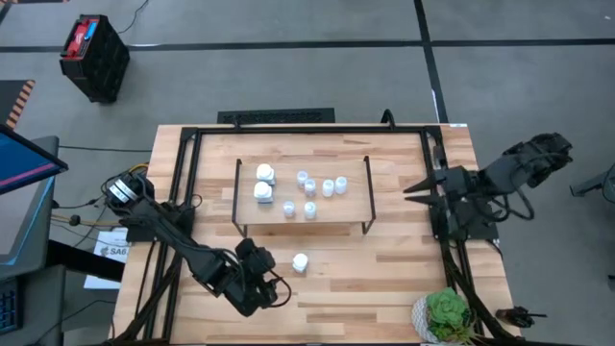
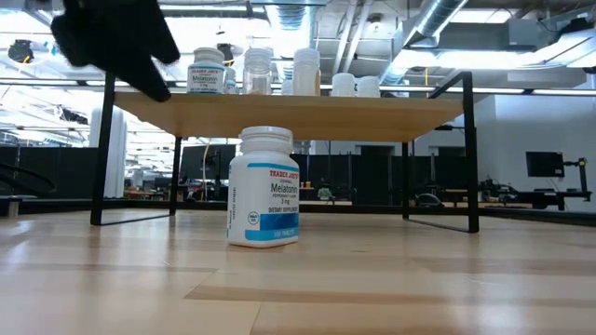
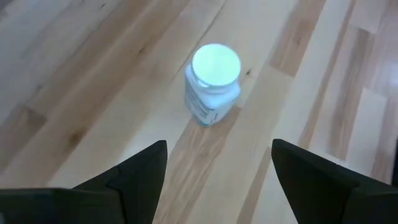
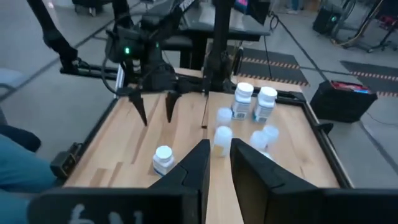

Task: Pick and place medicine bottles onto shelf by color
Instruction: Put the white blue pill bottle on the shelf

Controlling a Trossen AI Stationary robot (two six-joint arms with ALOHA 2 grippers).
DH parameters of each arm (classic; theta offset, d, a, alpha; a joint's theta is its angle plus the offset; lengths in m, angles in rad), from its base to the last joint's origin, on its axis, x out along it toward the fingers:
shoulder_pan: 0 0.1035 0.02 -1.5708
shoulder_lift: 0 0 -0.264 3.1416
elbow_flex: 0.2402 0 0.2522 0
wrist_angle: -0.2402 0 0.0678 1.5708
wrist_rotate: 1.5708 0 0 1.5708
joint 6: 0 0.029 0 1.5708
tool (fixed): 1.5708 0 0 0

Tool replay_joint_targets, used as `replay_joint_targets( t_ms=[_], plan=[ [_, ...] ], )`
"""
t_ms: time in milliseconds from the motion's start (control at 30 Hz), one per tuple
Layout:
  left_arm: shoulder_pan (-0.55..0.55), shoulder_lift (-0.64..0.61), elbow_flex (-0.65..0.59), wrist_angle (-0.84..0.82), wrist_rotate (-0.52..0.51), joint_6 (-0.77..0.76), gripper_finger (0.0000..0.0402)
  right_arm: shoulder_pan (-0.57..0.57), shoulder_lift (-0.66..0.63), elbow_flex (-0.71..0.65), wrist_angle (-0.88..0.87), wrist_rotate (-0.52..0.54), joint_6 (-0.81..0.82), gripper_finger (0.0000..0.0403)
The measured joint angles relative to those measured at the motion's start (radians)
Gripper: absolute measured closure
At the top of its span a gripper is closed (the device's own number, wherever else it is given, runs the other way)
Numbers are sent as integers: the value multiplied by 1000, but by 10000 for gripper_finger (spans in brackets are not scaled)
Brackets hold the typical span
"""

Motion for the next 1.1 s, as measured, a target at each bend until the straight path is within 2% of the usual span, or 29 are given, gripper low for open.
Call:
replay_joint_targets(
  t_ms=[133,367,533,700,833,967,1100],
  plan=[
    [-8,2,-46,86,-43,-63,125,3,-40,0,-36,-2,73,317],
    [-67,28,-48,152,-85,-109,125,38,-66,-1,-121,-4,142,317],
    [-111,115,-25,293,-123,-133,125,43,-61,-1,-148,-6,142,317],
    [-123,265,52,384,-188,-181,125,43,-62,-1,-160,-6,141,317],
    [-97,391,157,367,-222,-182,125,43,-65,-1,-203,-7,141,317],
    [-56,460,272,204,-230,-176,125,43,-85,-1,-249,-7,141,317],
    [-26,459,368,-1,-236,-221,125,43,-113,-1,-295,-7,141,317]
  ],
)
